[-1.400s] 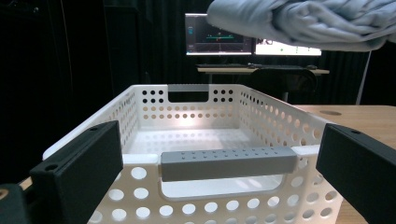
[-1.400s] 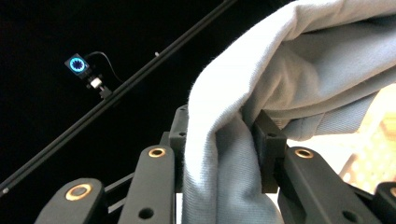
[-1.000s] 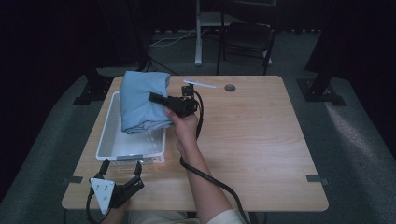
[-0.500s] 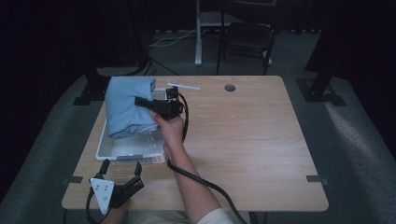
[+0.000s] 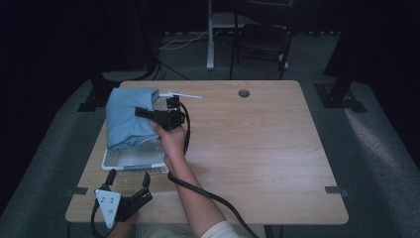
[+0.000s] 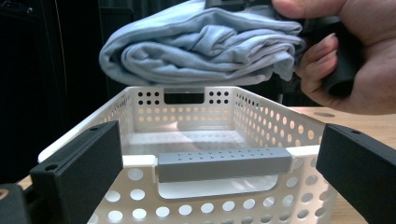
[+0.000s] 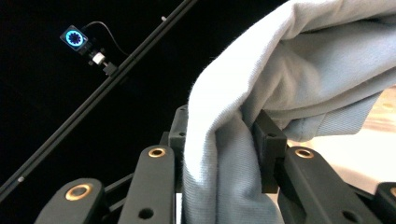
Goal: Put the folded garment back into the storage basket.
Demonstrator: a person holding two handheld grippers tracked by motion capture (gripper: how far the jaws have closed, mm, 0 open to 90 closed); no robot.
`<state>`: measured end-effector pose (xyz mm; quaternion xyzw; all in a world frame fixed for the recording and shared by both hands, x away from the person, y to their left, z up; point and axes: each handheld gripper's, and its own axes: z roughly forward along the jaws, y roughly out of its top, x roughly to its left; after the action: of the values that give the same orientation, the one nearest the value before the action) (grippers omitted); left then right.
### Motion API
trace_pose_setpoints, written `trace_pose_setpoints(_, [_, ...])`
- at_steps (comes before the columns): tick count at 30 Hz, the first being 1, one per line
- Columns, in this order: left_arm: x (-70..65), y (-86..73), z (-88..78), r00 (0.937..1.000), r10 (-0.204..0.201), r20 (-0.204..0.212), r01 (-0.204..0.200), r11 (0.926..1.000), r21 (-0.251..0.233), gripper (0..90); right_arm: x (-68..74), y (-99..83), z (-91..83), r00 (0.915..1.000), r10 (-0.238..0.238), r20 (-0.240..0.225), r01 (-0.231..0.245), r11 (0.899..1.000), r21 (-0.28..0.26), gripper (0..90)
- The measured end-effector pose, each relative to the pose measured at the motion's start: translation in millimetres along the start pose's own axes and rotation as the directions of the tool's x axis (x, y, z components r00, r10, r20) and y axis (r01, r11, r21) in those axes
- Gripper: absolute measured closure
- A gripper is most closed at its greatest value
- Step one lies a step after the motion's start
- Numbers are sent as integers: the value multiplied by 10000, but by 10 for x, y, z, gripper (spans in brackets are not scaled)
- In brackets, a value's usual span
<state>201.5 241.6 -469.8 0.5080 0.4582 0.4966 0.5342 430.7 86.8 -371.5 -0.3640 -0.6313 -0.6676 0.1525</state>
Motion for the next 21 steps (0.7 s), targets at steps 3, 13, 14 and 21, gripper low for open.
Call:
trace_pose_setpoints(3, [4,0,-3,10000,-15,19,15,10000,0,18,-13,-21,30,10000,60,-47,-60,10000,31,673])
trace_pose_setpoints(13, [5,1,-3,10000,-4,31,4,10000,19,18,-32,-24,18,9995,175,246,-177,9998,89,673])
trace_pose_setpoints(14, [3,1,-2,10000,-7,30,7,10000,22,18,-30,-24,17,9991,166,378,-174,9997,191,673])
trace_pose_setpoints(21, [2,1,-1,10000,0,28,0,10000,25,18,-82,-55,14,9970,444,640,-468,9982,367,673])
